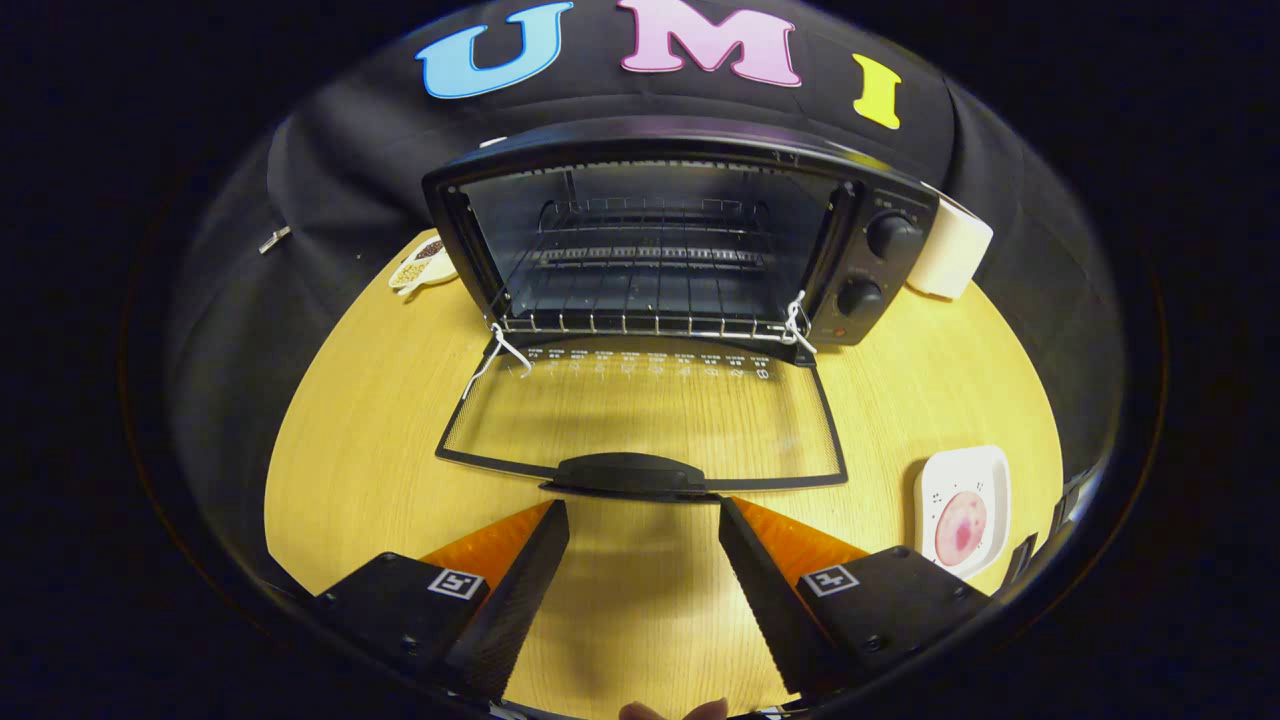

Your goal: Open the toaster oven, put the food inside, and close the toaster oven door.

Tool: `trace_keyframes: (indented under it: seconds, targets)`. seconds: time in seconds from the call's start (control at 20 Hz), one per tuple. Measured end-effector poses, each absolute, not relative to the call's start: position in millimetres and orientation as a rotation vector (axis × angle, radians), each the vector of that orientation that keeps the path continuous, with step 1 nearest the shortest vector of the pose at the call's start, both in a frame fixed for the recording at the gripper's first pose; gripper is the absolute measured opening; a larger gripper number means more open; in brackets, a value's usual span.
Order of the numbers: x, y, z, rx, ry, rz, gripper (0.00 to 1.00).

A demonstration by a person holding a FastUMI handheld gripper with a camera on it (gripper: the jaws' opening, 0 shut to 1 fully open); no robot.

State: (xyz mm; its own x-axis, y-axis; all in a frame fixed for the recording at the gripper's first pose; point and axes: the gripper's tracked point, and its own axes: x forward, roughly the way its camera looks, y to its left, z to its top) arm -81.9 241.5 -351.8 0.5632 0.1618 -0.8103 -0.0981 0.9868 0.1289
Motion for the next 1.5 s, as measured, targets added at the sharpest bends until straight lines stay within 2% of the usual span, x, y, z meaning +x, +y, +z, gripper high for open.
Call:
trace_keyframes:
  seconds: [0.2,0.5,0.9,1.15,1.5]
  targets:
    - [-91.5,228.1,-349.9,0.075,0.964,0.176,0.99]
    - [-97.9,205.4,-308.9,0.147,0.936,0.275,0.98]
    - [-88.2,105.8,-268.2,0.144,0.896,0.296,1.0]
    - [-90.0,23.2,-279.9,0.131,0.986,0.278,1.0]
    - [-96.9,-83.0,-336.1,0.06,1.195,0.23,0.99]
